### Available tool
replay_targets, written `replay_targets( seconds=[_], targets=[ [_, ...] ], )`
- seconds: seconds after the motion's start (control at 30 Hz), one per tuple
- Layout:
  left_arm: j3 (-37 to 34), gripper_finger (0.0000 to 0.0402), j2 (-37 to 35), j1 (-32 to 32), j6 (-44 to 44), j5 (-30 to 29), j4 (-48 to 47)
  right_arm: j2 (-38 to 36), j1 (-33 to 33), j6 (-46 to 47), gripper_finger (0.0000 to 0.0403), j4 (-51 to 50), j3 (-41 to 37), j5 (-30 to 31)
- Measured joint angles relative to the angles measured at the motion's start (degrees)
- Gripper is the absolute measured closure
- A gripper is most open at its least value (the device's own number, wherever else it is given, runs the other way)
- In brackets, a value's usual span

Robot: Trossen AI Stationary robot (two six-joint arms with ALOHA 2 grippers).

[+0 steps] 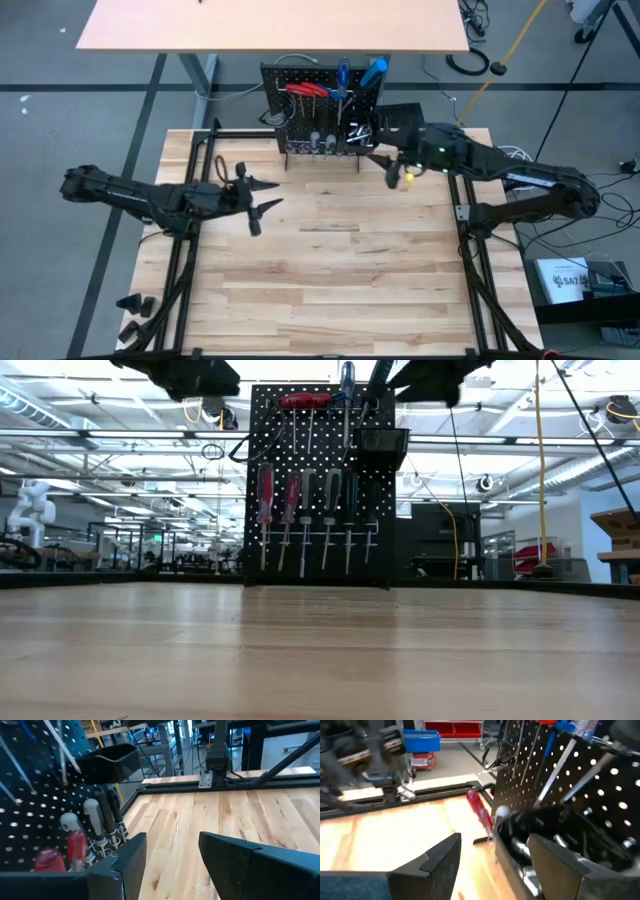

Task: Hang tools onto peg board
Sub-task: Return to Home Position

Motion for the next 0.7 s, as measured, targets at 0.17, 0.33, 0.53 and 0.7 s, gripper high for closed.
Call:
replay_targets(
  seconds=[0.17,0.33,0.53,0.7],
  targets=[
    [0.0,0.0212,-4.7,-1.1,-1.5,-0.2,-4.0,-7.2,2.5,1.6,0.0177,-9.3,0.0,0.0],
    [0.0,0.0212,-7.8,-2.5,-2.8,-1.0,-6.8,-13.2,6.0,6.3,0.0177,-18.9,0.0,0.5],
    [0.0,0.0212,-10.5,-3.4,-3.0,-5.4,-8.8,-19.5,11.6,10.7,0.0177,-16.1,-7.2,4.6],
    [0.0,0.0212,-10.9,-3.4,-1.9,-6.5,-8.8,-24.7,14.8,10.8,0.0177,-5.8,-18.8,6.6]
  ],
)
